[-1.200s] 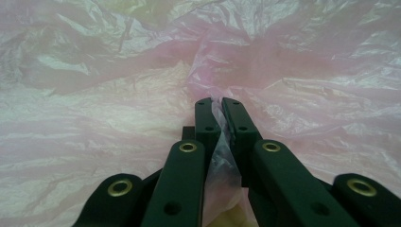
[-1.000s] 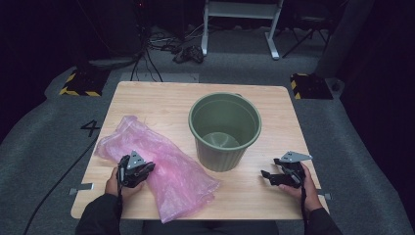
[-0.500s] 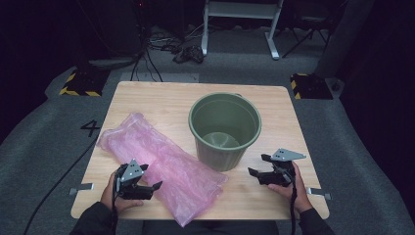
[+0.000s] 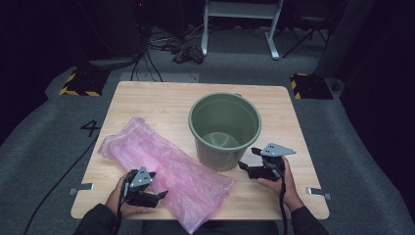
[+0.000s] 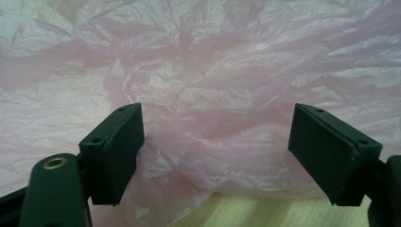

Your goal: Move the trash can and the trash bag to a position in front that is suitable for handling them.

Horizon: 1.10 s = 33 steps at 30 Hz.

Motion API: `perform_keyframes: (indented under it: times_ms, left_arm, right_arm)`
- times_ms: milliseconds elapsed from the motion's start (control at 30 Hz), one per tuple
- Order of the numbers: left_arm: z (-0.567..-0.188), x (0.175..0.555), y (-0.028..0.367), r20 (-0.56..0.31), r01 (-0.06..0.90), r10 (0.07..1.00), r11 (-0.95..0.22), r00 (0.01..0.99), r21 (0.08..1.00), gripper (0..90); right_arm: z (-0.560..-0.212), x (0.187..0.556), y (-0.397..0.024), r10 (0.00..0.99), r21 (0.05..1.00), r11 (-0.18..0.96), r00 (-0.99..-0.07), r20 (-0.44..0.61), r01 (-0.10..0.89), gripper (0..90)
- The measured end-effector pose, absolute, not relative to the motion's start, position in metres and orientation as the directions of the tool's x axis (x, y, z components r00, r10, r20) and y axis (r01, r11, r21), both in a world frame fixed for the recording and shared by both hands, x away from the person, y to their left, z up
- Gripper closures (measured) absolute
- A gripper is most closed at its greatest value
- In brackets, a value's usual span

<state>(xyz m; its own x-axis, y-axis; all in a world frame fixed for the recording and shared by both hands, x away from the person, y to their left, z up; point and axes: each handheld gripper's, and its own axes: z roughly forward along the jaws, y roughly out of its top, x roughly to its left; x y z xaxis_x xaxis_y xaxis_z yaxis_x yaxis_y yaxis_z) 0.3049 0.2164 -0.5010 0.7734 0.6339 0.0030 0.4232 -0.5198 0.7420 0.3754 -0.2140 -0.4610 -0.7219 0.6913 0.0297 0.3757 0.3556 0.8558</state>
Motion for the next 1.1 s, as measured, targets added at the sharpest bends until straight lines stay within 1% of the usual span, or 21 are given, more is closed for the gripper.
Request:
perform_keyframes:
  times_ms: [100, 300, 400, 467, 567, 667, 767, 833, 900, 1000, 1100]
  left_arm:
    - [-0.502, 0.309, 0.210, 0.015, 0.423, 0.637, -0.529, 0.771, 0.736, 20.5]
    - [-0.503, 0.318, 0.200, 0.030, 0.428, 0.644, -0.541, 0.764, 0.724, 21.6]
    - [-0.503, 0.321, 0.198, 0.023, 0.437, 0.652, -0.534, 0.758, 0.724, 21.7]
    - [-0.503, 0.323, 0.197, 0.023, 0.443, 0.660, -0.529, 0.751, 0.723, 21.7]
    - [-0.503, 0.326, 0.196, 0.017, 0.460, 0.676, -0.519, 0.737, 0.721, 21.5]
    - [-0.503, 0.324, 0.197, 0.034, 0.445, 0.674, -0.524, 0.738, 0.727, 21.5]
    - [-0.498, 0.319, 0.203, 0.027, 0.427, 0.664, -0.512, 0.748, 0.745, 20.2]
    - [-0.489, 0.313, 0.215, 0.041, 0.403, 0.669, -0.494, 0.742, 0.770, 19.8]
    - [-0.483, 0.308, 0.226, 0.023, 0.401, 0.676, -0.463, 0.736, 0.790, 19.6]
    - [-0.480, 0.301, 0.241, 0.022, 0.404, 0.683, -0.458, 0.730, 0.792, 19.2]
    - [-0.483, 0.296, 0.241, 0.020, 0.401, 0.665, -0.474, 0.746, 0.784, 19.1]
  right_arm:
    - [-0.460, 0.380, -0.214, 0.690, 0.858, 0.358, -0.724, 0.023, 0.369, 20.2]
    - [-0.459, 0.387, -0.212, 0.691, 0.860, 0.357, -0.723, 0.020, 0.365, 20.7]
    - [-0.458, 0.391, -0.212, 0.704, 0.861, 0.352, -0.710, 0.015, 0.367, 21.9]
    - [-0.458, 0.398, -0.212, 0.726, 0.854, 0.348, -0.687, 0.014, 0.385, 23.0]
    - [-0.458, 0.404, -0.214, 0.734, 0.849, 0.342, -0.678, 0.027, 0.404, 23.5]
    - [-0.459, 0.405, -0.218, 0.732, 0.847, 0.332, -0.679, 0.046, 0.415, 23.7]
    - [-0.463, 0.402, -0.230, 0.730, 0.834, 0.348, -0.681, 0.046, 0.429, 22.7]
    - [-0.464, 0.400, -0.235, 0.728, 0.830, 0.351, -0.684, 0.048, 0.432, 22.7]
    - [-0.467, 0.395, -0.244, 0.731, 0.819, 0.366, -0.681, 0.041, 0.442, 22.7]
    - [-0.471, 0.387, -0.257, 0.733, 0.804, 0.376, -0.679, 0.045, 0.460, 22.6]
    - [-0.474, 0.377, -0.266, 0.734, 0.794, 0.396, -0.679, 0.027, 0.460, 22.2]
